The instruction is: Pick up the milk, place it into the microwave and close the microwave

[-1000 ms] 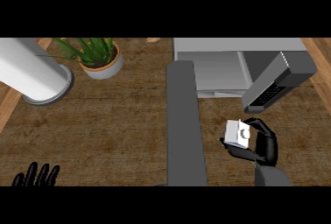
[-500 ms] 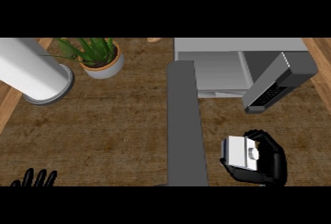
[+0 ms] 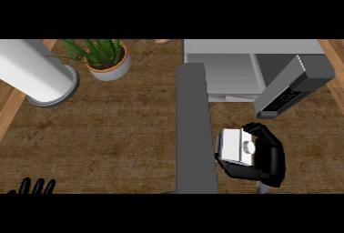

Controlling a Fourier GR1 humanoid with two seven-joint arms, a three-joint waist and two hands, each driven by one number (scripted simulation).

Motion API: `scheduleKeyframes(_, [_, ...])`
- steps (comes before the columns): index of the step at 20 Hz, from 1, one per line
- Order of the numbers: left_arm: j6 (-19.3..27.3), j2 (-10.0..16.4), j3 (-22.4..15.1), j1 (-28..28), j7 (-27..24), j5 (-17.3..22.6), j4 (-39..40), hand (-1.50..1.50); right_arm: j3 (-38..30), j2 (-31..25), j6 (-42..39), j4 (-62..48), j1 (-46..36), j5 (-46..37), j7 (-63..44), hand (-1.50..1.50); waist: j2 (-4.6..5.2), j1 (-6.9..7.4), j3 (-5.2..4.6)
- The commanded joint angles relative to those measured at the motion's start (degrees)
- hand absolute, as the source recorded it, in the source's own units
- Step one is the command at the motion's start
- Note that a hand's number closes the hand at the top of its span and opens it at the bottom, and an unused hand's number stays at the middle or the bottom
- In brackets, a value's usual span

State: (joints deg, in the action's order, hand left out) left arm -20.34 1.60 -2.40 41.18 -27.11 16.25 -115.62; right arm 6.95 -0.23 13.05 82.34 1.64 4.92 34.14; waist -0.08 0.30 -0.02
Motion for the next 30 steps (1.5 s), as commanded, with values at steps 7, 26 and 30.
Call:
scheduleKeyframes(7, [0.2,0.6,3.4,-6.0,2.0,2.0,3.3,-1.5,2.3,0.2,11.3,-18.8,-18.0,0.0,-1.1,1.5,0.27,0.65,0.06])
scheduleKeyframes(26, [-2.7,1.5,5.2,-4.5,0.6,1.6,4.7,-1.5,-13.8,-3.6,18.1,-64.2,-45.7,-1.5,7.6,1.5,1.22,2.98,0.15])
scheduleKeyframes(30, [-5.1,3.1,5.6,-3.7,1.0,3.5,4.5,-1.5,-14.6,-6.0,16.6,-68.6,-47.5,-1.9,10.1,1.5,1.77,4.26,0.23])
